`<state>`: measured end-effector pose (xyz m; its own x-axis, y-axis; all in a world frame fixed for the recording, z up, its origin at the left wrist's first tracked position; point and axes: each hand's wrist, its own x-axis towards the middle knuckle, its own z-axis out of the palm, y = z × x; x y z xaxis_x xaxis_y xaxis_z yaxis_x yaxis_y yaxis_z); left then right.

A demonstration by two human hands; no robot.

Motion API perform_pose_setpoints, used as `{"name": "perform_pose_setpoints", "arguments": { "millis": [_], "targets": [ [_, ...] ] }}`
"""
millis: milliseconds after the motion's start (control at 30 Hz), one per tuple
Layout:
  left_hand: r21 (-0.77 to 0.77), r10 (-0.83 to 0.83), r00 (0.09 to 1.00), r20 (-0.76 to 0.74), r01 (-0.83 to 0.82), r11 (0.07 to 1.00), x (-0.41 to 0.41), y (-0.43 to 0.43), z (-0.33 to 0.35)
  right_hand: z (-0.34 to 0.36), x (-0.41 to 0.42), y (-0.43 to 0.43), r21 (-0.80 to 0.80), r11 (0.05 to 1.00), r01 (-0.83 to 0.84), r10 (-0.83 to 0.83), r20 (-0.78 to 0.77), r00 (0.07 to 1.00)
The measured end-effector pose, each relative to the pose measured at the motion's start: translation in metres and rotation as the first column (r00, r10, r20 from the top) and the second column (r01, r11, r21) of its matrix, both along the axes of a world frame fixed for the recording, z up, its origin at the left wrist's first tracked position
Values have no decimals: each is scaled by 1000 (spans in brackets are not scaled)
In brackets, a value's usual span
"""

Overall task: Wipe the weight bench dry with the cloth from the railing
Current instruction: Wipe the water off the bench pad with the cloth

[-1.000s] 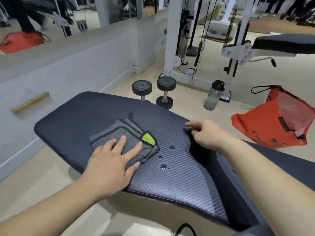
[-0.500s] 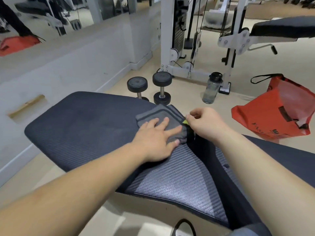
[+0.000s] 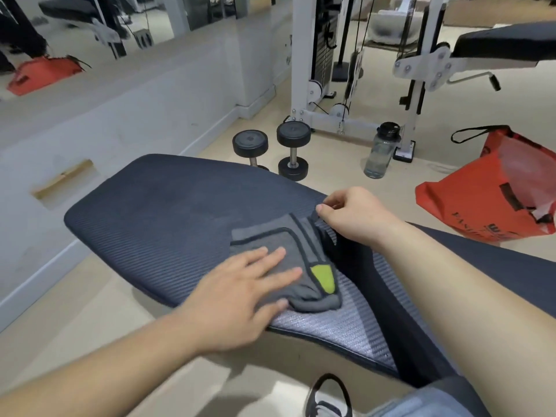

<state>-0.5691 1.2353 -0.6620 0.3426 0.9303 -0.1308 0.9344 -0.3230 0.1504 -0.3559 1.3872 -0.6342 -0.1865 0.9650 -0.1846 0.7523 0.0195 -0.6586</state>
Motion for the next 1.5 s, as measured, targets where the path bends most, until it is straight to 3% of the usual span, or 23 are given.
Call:
{"name": "perform_pose_setpoints", "arguments": {
  "millis": [67,133,200,300,433,500,633,733,833,900,967,1033,1167,1233,1367,1433,1500],
  "targets": [
    [-6,154,988,-12,-154,988,-36,20,-1,1,-4,-5,-8,999,-41,41,29,999],
    [-29,399,917,-17,-399,916,-58,37,-2,1,-7,-9,-14,996,-85,86,64,994],
    [-1,523,852,-33,-524,852,-50,35,-10,-2,-10,-11,-14,992,-125,126,94,988],
    [70,416,907,-63,-411,909,-10,-6,-18,-4,-20,-11,-8,988,-155,155,136,978],
    [-14,152,988,3,-152,988,-42,-36,-8,-7,-39,-15,20,979,-204,198,165,966],
    [-14,242,970,-13,-242,970,-81,-16,-6,-7,-48,-17,23,971,-237,229,181,956],
    [-19,571,818,-61,-573,819,-91,2,-9,-1,-60,-25,27,953,-301,290,196,937],
    [-1,540,835,-105,-543,839,-47,-25,-11,0,-68,-26,36,950,-309,294,216,931],
    [-42,310,941,-134,-318,947,-43,-57,2,-2,-76,-27,51,948,-314,295,229,928],
    [-17,242,950,-196,-250,968,-72,-58,7,-3,-81,-29,41,944,-326,309,228,923],
    [31,357,900,-250,-361,932,-105,-44,7,-4,-83,-31,25,941,-336,322,226,919],
    [31,530,805,-266,-542,840,-125,-27,4,-4,-86,-33,17,937,-349,337,226,914],
    [-9,681,709,-184,-694,720,-101,-19,-4,-2,-87,-30,23,936,-350,336,228,914],
    [-18,638,754,-156,-648,762,-70,-32,-5,-1,-88,-28,27,936,-351,335,239,911],
    [5,352,923,-155,-355,935,-53,-69,-2,-1,-90,-29,7,933,-360,341,305,889],
    [77,296,928,-227,-286,955,-72,-64,1,2,-87,-30,2,935,-356,333,343,878],
    [2,379,887,-264,-392,920,-82,-46,6,6,-81,-30,6,937,-349,326,345,880]
  ]
}}
